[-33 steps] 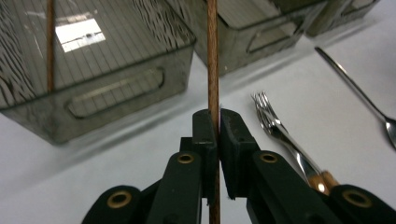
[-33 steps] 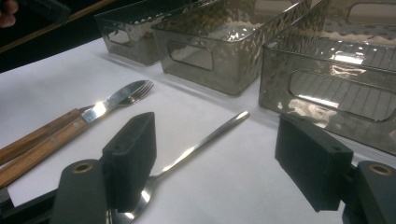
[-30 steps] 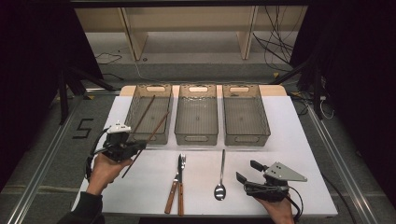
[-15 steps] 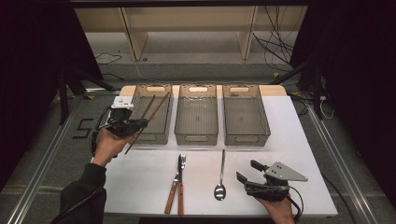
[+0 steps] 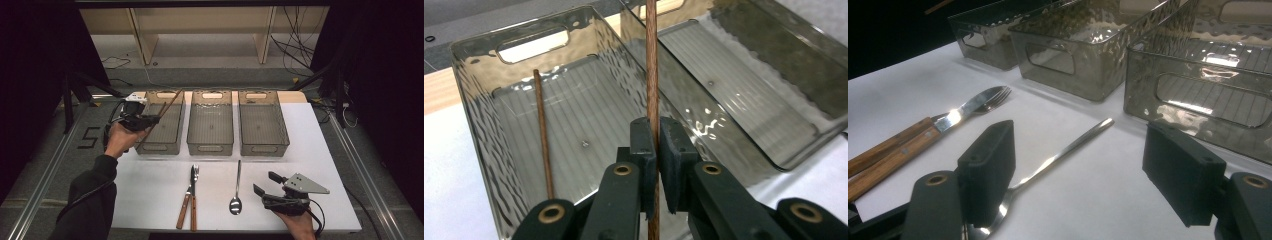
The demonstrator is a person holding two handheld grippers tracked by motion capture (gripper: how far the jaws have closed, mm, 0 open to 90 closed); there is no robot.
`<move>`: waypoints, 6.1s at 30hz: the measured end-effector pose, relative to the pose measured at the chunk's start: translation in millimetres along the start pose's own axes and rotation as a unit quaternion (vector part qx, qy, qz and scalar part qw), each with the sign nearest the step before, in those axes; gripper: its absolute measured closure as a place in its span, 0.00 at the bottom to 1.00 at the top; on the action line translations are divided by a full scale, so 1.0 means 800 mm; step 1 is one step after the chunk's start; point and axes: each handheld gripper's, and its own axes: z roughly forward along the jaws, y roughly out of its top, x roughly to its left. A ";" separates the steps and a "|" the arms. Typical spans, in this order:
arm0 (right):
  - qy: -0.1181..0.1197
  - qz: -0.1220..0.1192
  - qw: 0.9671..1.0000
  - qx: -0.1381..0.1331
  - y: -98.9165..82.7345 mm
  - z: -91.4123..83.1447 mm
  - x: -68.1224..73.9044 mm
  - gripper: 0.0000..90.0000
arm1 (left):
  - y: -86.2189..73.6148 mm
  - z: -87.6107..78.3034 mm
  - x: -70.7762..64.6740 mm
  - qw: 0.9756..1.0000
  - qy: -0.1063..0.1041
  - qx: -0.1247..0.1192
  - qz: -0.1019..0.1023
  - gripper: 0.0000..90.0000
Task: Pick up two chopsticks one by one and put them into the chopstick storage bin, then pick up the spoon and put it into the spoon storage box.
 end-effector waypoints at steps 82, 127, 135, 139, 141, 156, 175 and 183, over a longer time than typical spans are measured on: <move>0.007 0.008 1.000 0.003 0.000 0.000 0.002 0.33 | -0.066 -0.039 -0.075 0.996 -0.053 -0.017 -0.063 0.27; 0.010 0.027 0.993 0.112 0.002 0.035 0.055 0.33 | -0.183 -0.063 -0.125 0.990 -0.071 -0.115 -0.038 0.23; 0.023 0.044 0.989 0.138 -0.005 0.044 0.053 0.34 | -0.196 -0.063 -0.127 0.990 -0.064 -0.119 -0.046 0.23; 0.027 0.043 0.987 0.153 -0.008 0.050 0.057 0.33 | -0.201 -0.063 -0.130 0.991 -0.058 -0.116 -0.043 0.23; 0.026 0.043 0.986 0.159 -0.009 0.052 0.060 0.33 | -0.204 -0.063 -0.131 0.991 -0.059 -0.115 -0.046 0.23; -0.014 0.028 0.983 0.180 -0.017 0.070 0.090 0.28 | -0.219 -0.071 -0.131 0.990 -0.054 -0.123 -0.049 0.21; -0.069 -0.021 0.977 0.202 -0.026 0.080 0.103 0.33 | -0.219 -0.065 -0.141 0.991 -0.059 -0.112 -0.029 0.21; -0.075 -0.021 0.976 0.205 -0.025 0.080 0.102 0.40 | -0.220 -0.065 -0.142 0.992 -0.063 -0.110 -0.024 0.21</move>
